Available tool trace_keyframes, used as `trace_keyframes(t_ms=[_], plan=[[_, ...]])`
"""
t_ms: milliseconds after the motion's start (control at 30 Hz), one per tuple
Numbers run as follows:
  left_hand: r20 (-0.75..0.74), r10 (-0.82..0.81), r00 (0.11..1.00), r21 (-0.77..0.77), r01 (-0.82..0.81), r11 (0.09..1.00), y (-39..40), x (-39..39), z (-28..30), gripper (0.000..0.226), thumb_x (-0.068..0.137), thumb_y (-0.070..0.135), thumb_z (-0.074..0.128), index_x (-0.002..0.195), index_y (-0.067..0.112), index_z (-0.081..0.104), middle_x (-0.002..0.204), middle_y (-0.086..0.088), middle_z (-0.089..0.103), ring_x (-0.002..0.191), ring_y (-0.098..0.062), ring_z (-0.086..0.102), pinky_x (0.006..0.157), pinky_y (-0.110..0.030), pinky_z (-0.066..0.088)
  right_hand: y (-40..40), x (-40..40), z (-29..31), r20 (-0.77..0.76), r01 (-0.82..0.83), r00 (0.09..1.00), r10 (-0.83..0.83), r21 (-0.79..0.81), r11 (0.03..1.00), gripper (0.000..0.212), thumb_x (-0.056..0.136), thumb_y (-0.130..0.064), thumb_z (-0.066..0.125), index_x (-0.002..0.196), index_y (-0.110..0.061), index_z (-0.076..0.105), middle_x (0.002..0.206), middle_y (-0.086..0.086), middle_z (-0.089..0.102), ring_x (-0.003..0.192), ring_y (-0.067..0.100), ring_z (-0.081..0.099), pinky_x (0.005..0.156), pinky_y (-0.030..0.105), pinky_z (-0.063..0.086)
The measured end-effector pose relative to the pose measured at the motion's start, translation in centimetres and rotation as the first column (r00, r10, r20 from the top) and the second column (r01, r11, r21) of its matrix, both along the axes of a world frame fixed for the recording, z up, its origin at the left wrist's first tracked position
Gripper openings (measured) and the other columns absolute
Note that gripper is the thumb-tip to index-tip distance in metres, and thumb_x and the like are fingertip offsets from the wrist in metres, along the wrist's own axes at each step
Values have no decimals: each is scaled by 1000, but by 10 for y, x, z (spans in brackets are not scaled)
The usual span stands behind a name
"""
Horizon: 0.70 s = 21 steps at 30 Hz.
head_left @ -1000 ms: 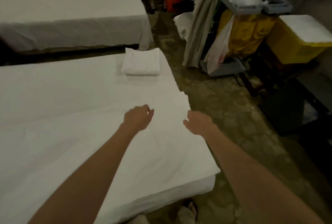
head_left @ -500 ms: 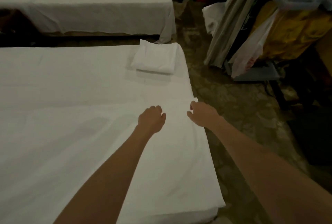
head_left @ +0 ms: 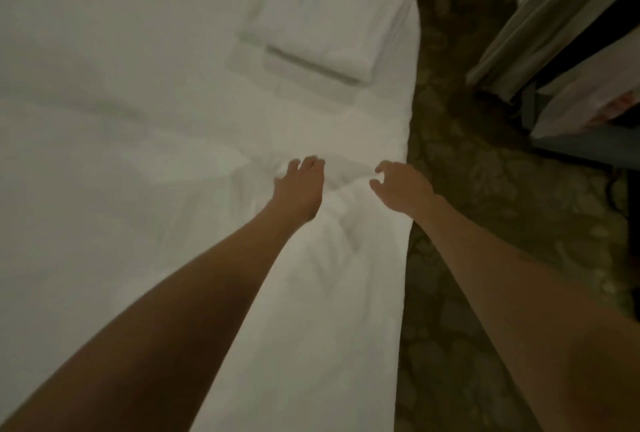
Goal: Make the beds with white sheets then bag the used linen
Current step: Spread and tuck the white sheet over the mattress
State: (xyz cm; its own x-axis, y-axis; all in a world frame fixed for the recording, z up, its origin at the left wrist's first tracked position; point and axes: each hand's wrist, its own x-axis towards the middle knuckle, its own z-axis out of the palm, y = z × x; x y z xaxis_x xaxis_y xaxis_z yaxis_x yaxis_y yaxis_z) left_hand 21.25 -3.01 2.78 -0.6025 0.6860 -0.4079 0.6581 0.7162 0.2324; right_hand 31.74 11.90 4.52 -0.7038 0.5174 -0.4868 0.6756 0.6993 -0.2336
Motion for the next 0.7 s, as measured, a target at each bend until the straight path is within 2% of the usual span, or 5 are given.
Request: trace_keyframes(t_ms=[200,367,533,633,700], plan=[[-82,36,996,-135,-47,990,51,-4,-57,50,105,33,29,153,22,17,159,-2,17,149,-25,3,109,-69,1,40,-15,-69,21,-128,992,127,31,991,54,100,-44,39,144,-13,34,147,9,37,137,29,33,114,52,21],[-164,98,982,-114,-117,987,51,-17,-76,30,104,19,38,131,18,50,132,-6,44,128,-26,36,112,-66,9,52,-8,-94,-46,-243,968,247,74,967,40,102,-39,34,128,-13,50,123,10,51,117,28,47,102,46,34],[-243,163,956,186,-119,975,62,-18,-64,27,103,18,39,116,11,61,117,-7,52,105,-28,48,99,-51,32,82,5,-90,-380,-178,919,106,-158,971,37,101,-39,44,111,-9,64,109,10,65,104,26,58,91,38,41],[-123,235,964,223,-204,953,67,-5,-67,31,103,23,39,128,16,56,137,-6,45,129,-29,37,104,-57,28,90,5,-94,-382,-103,924,11,-220,970,40,96,-40,52,66,-15,49,68,-1,51,70,18,50,68,32,37],[13,227,974,82,-227,970,75,19,-79,47,103,35,37,149,28,31,160,0,14,148,-25,6,110,-65,15,87,9,-105,-324,23,940,-111,-262,965,38,93,-41,58,69,-12,54,69,0,52,69,17,50,67,32,38]])
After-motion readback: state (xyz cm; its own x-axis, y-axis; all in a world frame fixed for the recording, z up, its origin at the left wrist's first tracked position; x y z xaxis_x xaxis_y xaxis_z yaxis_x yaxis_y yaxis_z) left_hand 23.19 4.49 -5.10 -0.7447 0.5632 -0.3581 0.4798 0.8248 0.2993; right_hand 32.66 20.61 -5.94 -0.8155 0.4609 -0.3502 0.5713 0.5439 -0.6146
